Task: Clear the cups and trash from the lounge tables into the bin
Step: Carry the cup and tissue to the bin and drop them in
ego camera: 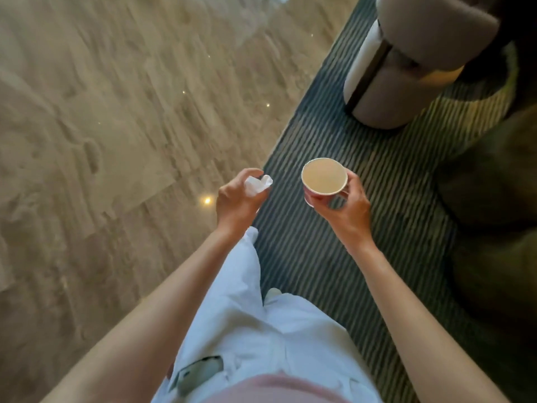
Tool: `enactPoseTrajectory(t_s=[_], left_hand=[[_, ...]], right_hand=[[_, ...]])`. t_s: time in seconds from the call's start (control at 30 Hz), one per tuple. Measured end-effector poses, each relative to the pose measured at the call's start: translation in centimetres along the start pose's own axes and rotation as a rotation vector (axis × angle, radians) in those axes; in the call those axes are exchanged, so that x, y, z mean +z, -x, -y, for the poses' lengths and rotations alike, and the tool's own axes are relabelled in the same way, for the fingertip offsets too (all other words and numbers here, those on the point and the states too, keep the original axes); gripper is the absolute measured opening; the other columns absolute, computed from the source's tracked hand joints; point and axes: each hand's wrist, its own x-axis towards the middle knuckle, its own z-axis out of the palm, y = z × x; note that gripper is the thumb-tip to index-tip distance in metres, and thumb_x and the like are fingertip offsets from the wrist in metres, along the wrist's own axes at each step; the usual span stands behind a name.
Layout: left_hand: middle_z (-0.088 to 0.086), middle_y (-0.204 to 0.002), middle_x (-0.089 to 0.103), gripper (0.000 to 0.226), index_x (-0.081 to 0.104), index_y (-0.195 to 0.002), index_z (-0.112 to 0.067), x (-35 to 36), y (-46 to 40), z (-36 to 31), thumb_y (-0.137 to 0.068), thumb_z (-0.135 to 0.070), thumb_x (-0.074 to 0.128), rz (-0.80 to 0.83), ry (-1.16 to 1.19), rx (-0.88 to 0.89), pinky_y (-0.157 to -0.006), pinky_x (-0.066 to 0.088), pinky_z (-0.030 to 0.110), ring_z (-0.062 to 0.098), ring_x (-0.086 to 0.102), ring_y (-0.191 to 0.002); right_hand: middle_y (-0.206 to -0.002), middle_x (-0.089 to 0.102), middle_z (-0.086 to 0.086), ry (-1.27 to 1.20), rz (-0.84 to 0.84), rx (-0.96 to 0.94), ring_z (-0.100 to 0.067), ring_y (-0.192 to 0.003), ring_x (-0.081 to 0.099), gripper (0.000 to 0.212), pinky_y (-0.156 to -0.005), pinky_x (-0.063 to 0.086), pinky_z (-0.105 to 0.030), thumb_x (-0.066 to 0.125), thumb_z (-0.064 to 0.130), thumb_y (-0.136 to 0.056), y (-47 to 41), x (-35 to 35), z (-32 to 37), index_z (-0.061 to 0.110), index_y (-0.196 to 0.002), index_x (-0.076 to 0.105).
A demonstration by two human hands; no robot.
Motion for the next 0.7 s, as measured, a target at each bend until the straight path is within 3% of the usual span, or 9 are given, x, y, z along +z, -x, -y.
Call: enactPoseTrajectory(t_s=[0.23,0.37,0.53,0.7], left_hand=[[-0.01,-0.069,0.064,0.019,0.067,-0.089,-0.034,4.1,-22.2,-3.7,-0.075,-0.046,0.073,0.045,0.058,0.048,-0.054,0.038,0.004,-0.007,0.058,-0.062],[-0.011,-0.066,0.061,0.022,0.067,-0.09,-0.033,6.5,-34.6,-8.0,-0.073,-0.046,0.073,0.107,0.034,0.118,-0.054,0.038,0.006,-0.004,0.054,-0.06],[-0.012,-0.064,0.061,0.024,0.067,-0.092,-0.029,12.6,-49.0,-12.8,-0.074,-0.044,0.073,0.196,0.037,0.169,-0.053,0.036,0.006,-0.006,0.053,-0.058],[-0.011,-0.066,0.06,0.018,0.068,-0.092,-0.028,20.6,-64.7,-18.7,-0.077,-0.034,0.075,0.239,0.008,0.164,-0.054,0.037,0.006,-0.006,0.052,-0.055]], right_hand=[[-0.118,0.059,0.001,-0.022,-0.075,0.031,-0.005,-0.097,0.058,0.07,-0.085,0.054,-0.033,0.085,0.037,-0.068,-21.8,3.5,0.4,0.015,-0.124,0.049],[-0.119,0.059,0.002,-0.059,-0.148,0.106,-0.008,-0.1,0.059,0.07,-0.086,0.054,-0.037,0.085,0.036,-0.067,-33.2,3.8,0.8,0.017,-0.124,0.049],[-0.119,0.058,0.002,-0.082,-0.194,0.159,-0.006,-0.099,0.059,0.071,-0.087,0.054,-0.032,0.086,0.031,-0.066,-46.8,2.8,-1.3,0.014,-0.124,0.05],[-0.121,0.058,-0.001,-0.127,-0.223,0.18,0.01,-0.101,0.054,0.067,-0.086,0.046,-0.011,0.086,0.027,-0.067,-64.5,0.9,-4.5,0.018,-0.121,0.048]])
